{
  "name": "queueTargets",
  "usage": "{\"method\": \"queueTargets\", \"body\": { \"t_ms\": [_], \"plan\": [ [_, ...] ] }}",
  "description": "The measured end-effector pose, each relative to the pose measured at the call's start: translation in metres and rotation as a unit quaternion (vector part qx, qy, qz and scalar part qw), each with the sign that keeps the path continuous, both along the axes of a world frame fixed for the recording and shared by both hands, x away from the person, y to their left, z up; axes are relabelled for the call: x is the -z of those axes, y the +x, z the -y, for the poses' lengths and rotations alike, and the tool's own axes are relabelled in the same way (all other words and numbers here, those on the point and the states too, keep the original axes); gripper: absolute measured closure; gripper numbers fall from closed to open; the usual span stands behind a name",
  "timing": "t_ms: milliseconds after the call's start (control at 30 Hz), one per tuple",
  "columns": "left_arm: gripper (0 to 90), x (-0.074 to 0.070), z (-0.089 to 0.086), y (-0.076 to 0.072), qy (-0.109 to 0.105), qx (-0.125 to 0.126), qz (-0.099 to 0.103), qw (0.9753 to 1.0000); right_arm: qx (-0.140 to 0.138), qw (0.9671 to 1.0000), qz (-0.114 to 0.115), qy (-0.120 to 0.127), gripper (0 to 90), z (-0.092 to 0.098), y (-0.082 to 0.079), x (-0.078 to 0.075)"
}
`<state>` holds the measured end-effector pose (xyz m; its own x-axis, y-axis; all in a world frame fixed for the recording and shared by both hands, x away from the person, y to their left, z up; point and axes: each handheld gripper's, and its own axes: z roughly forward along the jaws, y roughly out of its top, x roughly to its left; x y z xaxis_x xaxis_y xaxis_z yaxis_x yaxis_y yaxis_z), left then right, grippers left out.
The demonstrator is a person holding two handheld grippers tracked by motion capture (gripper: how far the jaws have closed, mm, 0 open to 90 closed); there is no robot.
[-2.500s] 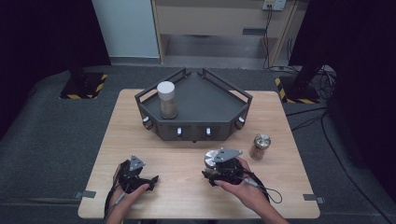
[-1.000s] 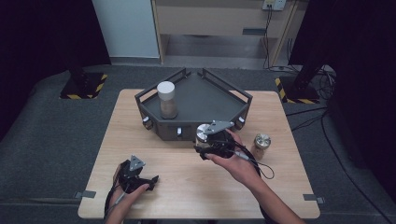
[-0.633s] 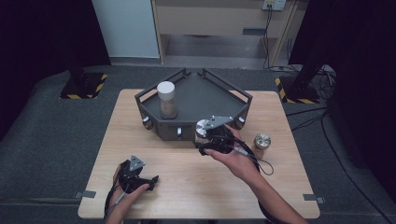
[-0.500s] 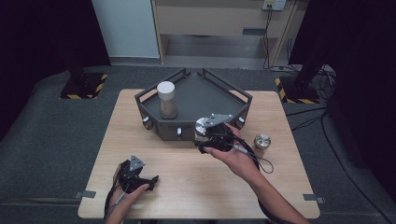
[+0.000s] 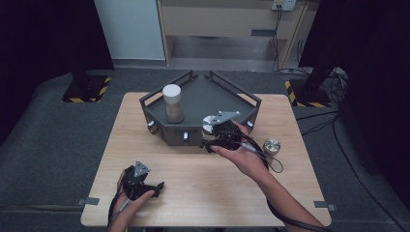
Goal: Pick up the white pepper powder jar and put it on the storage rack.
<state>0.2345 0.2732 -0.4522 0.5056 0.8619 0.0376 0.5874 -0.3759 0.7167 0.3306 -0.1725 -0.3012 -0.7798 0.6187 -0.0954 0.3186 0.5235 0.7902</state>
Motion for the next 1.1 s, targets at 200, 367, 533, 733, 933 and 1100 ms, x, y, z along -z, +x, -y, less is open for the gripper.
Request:
{"method": "queueTargets", "body": {
  "t_ms": [200, 367, 533, 733, 933, 1100],
  "plan": [
    [0.0, 0.0, 0.0, 0.0, 0.0, 0.0, 0.0, 1.0, 0.006, 1.0, 0.002, 0.007, 30.8, 0.001, 0.005, -0.007],
    [0.0, 0.0, 0.0, 0.0, 0.0, 0.0, 0.0, 1.0, 0.007, 0.9999, 0.003, 0.008, 30.7, 0.001, 0.006, -0.011],
    [0.0, 0.0, 0.0, 0.0, 0.0, 0.0, 0.0, 1.0, 0.009, 0.9999, 0.006, 0.005, 30.8, -0.001, 0.008, -0.017],
    [0.0, 0.0, 0.0, 0.0, 0.0, 0.0, 0.0, 1.0, 0.011, 0.9999, 0.01, 0.006, 30.8, -0.002, 0.011, -0.024],
    [0.0, 0.0, 0.0, 0.0, 0.0, 0.001, 0.0, 1.0, 0.015, 0.9997, 0.014, 0.01, 30.8, -0.001, 0.014, -0.029],
    [0.0, 0.0, 0.0, 0.0, 0.0, 0.001, 0.0, 1.0, 0.02, 0.9995, 0.013, 0.02, 30.7, 0.002, 0.017, -0.032]
  ]
}}
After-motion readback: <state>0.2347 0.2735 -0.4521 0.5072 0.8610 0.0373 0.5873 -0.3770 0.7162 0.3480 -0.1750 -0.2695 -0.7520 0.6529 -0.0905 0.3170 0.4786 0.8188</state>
